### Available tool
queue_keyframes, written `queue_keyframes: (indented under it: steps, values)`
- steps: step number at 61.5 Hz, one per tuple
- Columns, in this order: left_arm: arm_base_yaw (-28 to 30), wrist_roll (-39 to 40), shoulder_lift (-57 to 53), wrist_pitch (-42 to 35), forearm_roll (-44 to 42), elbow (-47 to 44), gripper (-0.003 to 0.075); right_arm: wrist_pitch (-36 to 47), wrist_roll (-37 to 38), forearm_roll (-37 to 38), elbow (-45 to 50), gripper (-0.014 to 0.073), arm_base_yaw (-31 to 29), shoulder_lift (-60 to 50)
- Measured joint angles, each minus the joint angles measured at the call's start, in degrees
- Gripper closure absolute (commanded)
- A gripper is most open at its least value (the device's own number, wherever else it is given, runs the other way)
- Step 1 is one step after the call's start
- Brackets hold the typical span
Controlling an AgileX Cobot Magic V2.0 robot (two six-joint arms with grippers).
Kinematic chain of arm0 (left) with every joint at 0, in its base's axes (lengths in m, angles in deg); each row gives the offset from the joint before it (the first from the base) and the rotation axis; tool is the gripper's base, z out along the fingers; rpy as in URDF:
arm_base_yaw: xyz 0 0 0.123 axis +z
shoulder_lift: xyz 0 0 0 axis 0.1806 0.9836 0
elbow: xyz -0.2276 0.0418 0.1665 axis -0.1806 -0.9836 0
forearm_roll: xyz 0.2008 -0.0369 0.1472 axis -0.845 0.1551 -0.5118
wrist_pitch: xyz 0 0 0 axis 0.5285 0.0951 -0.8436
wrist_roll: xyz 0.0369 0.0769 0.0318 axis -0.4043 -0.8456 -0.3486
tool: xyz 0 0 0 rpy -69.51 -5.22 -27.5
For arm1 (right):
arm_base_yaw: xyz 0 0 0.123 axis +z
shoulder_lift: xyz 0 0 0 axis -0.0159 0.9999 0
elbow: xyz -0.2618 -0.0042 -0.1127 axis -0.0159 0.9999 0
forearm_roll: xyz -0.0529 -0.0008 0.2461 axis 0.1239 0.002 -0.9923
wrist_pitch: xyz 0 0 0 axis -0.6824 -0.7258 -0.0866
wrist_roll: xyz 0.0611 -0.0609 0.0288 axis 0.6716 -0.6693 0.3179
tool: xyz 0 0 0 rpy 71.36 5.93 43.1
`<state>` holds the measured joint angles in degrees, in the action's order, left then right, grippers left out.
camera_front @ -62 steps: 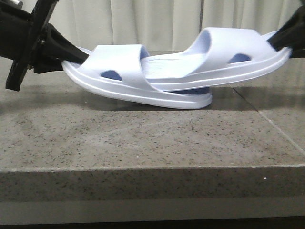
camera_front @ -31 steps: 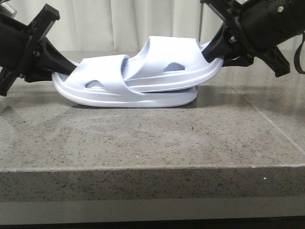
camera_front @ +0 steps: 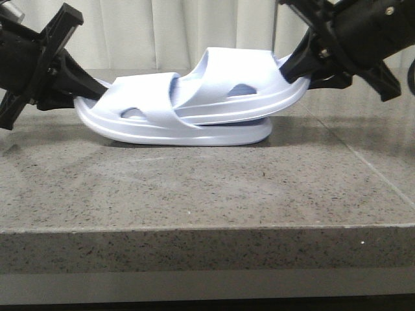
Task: Insert blue slippers together front up
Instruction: 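Lower the right-held slipper onto the other, soles stacked, then open right gripper, then lower the stacked slippers and open the left gripper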
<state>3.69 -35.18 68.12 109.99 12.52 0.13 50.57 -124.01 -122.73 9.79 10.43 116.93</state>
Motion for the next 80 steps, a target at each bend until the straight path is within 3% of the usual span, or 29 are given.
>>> queue_keyframes:
  steps: [9,32,46,51,63,67,80]
  values:
    - [-1.03,0.00,0.00,3.19,0.82,0.00,0.0741,-6.07,-0.14,3.40,0.00,0.0225,-5.15,-2.21]
    - [-1.28,0.00,0.00,3.27,1.14,0.00,0.0741,-18.12,-0.14,9.21,0.00,0.0225,-27.08,-8.11]
    - [-1.28,0.00,0.00,2.17,1.48,0.00,0.0736,-21.36,-0.27,11.61,0.00,0.0225,-30.44,-8.11]
    - [-1.28,0.00,0.00,1.96,1.48,0.00,0.0663,-21.73,-0.27,12.10,0.00,0.0225,-30.44,-8.11]
    - [-1.28,0.00,0.00,1.37,1.48,0.00,0.0338,-22.51,-0.27,12.23,0.00,0.0228,-30.44,-8.11]
    - [-1.28,0.00,0.00,1.37,0.93,0.00,0.0302,-22.75,-0.27,12.23,0.00,0.0228,-30.44,-8.11]
    - [-0.44,0.55,-1.24,1.25,-3.43,0.00,0.0300,-23.20,-0.53,12.50,0.00,0.0228,-30.44,-9.46]
